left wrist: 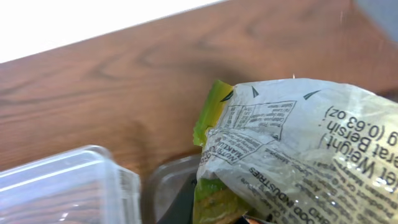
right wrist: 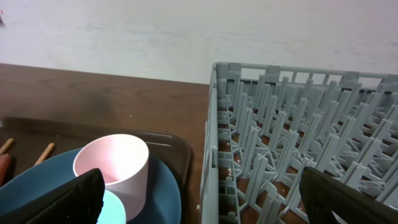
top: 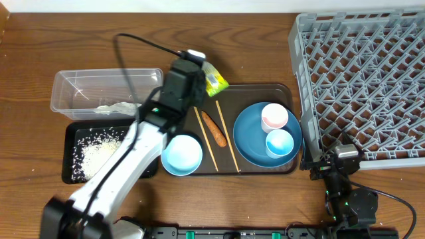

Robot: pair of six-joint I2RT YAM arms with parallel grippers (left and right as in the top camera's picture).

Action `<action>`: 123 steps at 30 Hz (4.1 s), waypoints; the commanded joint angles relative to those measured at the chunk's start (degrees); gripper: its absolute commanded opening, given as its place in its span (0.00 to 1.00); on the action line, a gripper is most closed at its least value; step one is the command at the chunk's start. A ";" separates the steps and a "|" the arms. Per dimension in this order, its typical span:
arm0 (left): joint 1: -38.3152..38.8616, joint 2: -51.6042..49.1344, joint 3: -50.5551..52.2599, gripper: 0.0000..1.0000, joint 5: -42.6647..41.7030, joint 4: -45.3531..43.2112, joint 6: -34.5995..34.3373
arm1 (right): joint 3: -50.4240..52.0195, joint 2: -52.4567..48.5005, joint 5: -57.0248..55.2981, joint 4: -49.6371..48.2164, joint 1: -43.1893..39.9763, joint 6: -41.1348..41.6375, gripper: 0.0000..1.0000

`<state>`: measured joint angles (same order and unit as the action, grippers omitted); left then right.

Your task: Sort waste into correct bins and load items into the dishwasher rack

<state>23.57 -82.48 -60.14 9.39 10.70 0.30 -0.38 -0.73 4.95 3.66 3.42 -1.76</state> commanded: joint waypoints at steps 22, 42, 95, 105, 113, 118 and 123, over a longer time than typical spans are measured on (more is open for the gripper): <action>-29.57 -8.87 -0.42 0.08 0.72 3.04 -13.07 | 0.07 0.17 -0.22 0.22 0.63 -0.48 0.99; -31.39 -9.09 -0.48 0.72 0.74 -0.63 -12.85 | 0.07 0.17 -0.22 0.22 0.63 -0.48 0.99; 4.15 21.07 2.45 0.98 -17.42 41.57 -39.76 | 0.07 0.17 -0.22 0.22 0.63 -0.48 0.99; 2.08 21.16 2.38 0.99 -11.19 42.49 -36.28 | 0.07 0.17 -0.22 0.22 0.63 -0.48 0.99; -3.91 21.18 2.38 0.98 -7.26 43.36 -35.89 | 0.07 0.17 -0.22 0.22 0.63 -0.48 0.99; -8.85 21.24 1.66 0.98 -7.23 43.15 -34.40 | 0.07 0.17 -0.22 0.22 0.63 -0.48 0.99; -11.72 21.51 1.62 0.98 -7.19 45.05 -34.40 | 0.07 0.17 -0.22 0.22 0.63 -0.48 0.99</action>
<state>12.91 -61.34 -57.84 0.89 54.70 -35.24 -0.38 -0.73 4.93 3.64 3.42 -1.76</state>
